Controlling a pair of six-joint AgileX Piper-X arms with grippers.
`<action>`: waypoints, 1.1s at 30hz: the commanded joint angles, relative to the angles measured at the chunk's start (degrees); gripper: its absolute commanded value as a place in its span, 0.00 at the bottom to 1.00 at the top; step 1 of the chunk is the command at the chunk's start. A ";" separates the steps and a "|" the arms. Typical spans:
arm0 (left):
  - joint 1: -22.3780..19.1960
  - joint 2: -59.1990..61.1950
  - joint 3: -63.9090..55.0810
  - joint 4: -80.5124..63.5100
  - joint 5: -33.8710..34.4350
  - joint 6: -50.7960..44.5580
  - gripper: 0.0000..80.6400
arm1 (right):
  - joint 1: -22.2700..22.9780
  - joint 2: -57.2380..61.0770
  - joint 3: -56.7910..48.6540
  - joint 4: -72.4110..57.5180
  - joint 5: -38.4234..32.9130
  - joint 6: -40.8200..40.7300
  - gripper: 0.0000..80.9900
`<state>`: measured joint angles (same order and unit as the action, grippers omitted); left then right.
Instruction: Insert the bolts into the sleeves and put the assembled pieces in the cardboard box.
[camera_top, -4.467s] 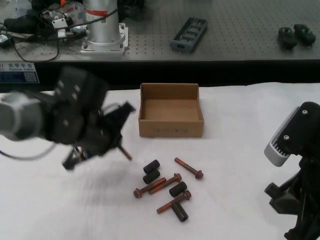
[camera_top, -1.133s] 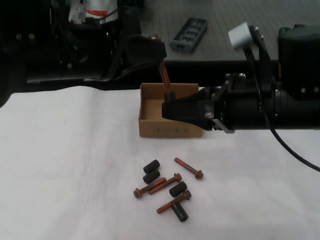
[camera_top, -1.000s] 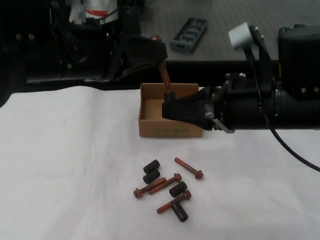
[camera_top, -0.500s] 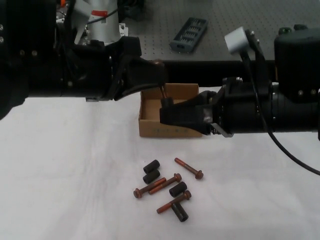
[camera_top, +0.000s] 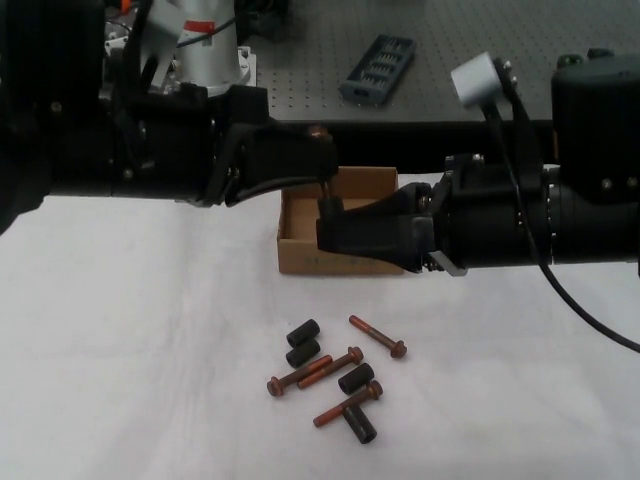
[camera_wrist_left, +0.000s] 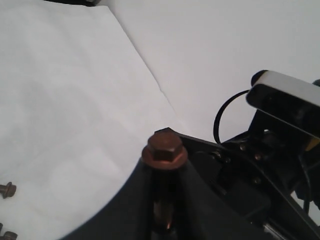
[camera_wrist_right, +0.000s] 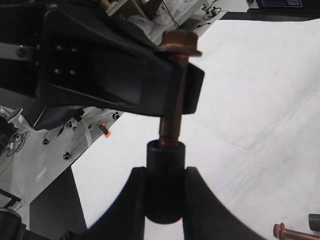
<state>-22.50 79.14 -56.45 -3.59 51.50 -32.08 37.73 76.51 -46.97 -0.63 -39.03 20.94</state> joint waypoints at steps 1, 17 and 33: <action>-0.17 -0.63 -0.04 0.65 5.59 0.40 0.01 | -0.58 -0.22 -0.74 -1.40 -0.33 -1.68 0.02; -0.17 -0.63 -0.04 3.92 4.73 3.65 0.01 | -2.73 -0.22 -3.14 -2.30 1.20 -1.56 0.02; -0.80 -0.63 -0.04 3.92 -1.91 3.83 0.01 | -3.63 -0.22 -3.42 -4.52 2.46 -1.27 0.02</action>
<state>-23.14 78.85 -56.81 -2.49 48.74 -29.38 35.46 76.96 -48.88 -1.29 -40.13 20.22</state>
